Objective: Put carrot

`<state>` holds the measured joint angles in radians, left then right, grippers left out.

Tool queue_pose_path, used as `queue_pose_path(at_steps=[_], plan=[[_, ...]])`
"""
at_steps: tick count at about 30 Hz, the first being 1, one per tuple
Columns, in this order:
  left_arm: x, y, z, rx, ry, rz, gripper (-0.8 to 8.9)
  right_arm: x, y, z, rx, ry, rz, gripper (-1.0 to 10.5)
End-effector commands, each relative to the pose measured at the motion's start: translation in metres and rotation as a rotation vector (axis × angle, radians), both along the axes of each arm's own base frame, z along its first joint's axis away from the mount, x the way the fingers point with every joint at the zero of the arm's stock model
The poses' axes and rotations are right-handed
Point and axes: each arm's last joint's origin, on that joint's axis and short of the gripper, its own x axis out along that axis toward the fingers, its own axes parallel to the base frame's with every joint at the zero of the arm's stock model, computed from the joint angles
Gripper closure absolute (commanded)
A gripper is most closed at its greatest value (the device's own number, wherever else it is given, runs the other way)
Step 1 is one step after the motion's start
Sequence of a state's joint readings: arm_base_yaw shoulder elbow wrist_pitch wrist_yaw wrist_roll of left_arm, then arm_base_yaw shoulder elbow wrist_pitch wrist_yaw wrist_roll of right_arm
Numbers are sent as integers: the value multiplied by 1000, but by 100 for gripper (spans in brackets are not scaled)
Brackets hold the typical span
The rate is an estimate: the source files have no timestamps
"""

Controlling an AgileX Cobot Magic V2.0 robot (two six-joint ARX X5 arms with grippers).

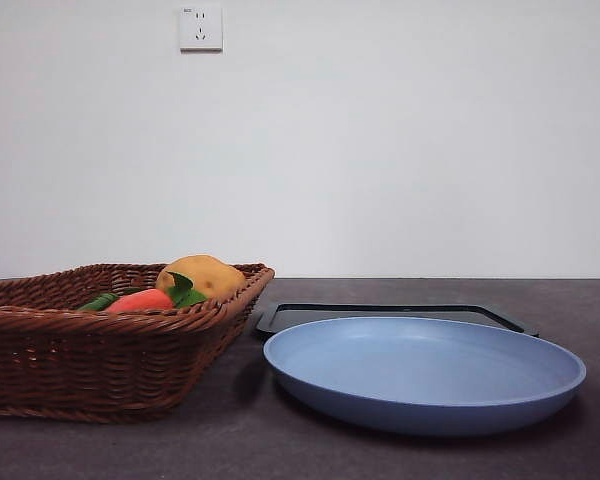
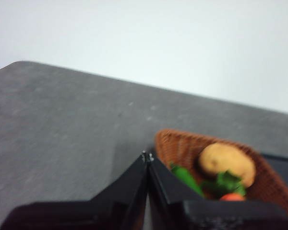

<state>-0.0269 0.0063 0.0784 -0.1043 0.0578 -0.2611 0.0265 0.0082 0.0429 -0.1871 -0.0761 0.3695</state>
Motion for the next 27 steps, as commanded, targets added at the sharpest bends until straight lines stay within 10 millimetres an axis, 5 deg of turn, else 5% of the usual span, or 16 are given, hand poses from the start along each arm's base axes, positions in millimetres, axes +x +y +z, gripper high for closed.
queue_pose_path(at_steps=[1,6,12,20,27], plan=[[0,0,3,-57,-22,-19,806,0,0,2,123,-1,-13,943],[1,-1,4,-150,9,-33,806,-1,1,8,133,-1,13,943],[8,-3,26,-160,131,-79,806,-1,1,40,105,6,16,943],[42,-8,67,-120,254,-241,806,12,3,87,33,91,83,943],[76,-15,85,-106,333,-459,806,35,7,104,5,263,235,943]])
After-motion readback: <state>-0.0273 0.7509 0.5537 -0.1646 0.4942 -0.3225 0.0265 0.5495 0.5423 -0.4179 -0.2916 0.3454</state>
